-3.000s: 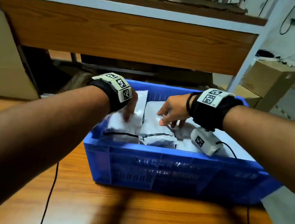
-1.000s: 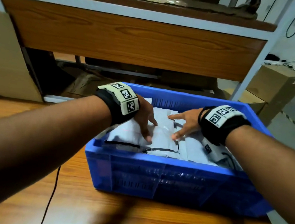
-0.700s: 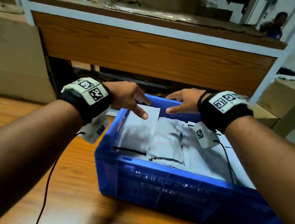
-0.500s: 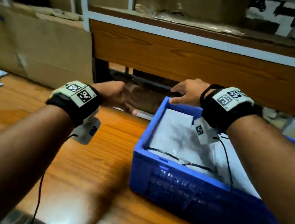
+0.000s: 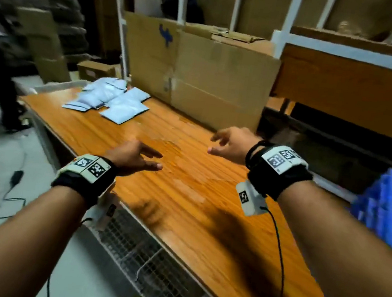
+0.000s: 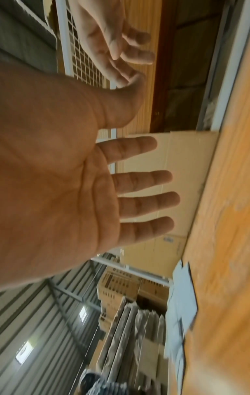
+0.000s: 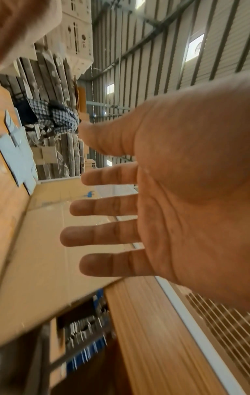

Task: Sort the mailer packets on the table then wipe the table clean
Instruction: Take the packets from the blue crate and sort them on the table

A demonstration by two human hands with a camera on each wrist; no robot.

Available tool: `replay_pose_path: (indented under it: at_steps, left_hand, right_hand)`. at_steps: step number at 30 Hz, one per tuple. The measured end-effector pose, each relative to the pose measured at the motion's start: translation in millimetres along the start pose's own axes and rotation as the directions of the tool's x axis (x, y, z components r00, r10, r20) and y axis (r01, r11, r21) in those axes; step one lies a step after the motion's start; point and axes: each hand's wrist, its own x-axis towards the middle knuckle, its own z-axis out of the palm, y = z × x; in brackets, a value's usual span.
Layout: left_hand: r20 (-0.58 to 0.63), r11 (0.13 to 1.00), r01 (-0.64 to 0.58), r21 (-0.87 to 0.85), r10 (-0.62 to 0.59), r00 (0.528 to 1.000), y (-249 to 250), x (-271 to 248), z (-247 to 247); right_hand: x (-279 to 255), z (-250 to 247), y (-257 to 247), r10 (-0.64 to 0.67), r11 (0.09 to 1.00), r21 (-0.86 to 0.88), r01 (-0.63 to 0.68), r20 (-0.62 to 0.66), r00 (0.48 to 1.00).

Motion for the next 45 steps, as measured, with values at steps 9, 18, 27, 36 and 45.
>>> replay_pose_path:
  at_steps: [9, 18, 27, 36, 45]
  left_hand:
    - [-0.169, 0.972, 0.175, -0.158, -0.202, 0.965, -145, -8, -50]
    - [-0.192, 0.956, 0.264, -0.126, -0.284, 0.939, -245, 67, -103]
    - [-0.224, 0.964, 0.262, -0.052, -0.267, 0.937, -311, 168, -171]
    - [-0.218, 0.975, 0.223, 0.018, -0.213, 0.952, -357, 285, -185]
    - [-0.11, 0.995, 0.083, 0.063, -0.076, 0.991, -370, 414, -201]
  right_hand:
    - [118, 89, -111, -0.08, 0.996, -0.011, 0.083, 0.184, 0.98]
    - [291, 144, -164, -0.085, 0.995, -0.026, 0.093, 0.213, 0.973]
    - [435, 165, -197, -0.001, 0.999, 0.033, -0.006, 0.201, 0.979]
    - [510, 191, -223, 0.273, 0.936, 0.195, -0.293, 0.121, 0.954]
    - [551, 197, -257, 0.465, 0.847, 0.187, -0.497, 0.189, 0.865]
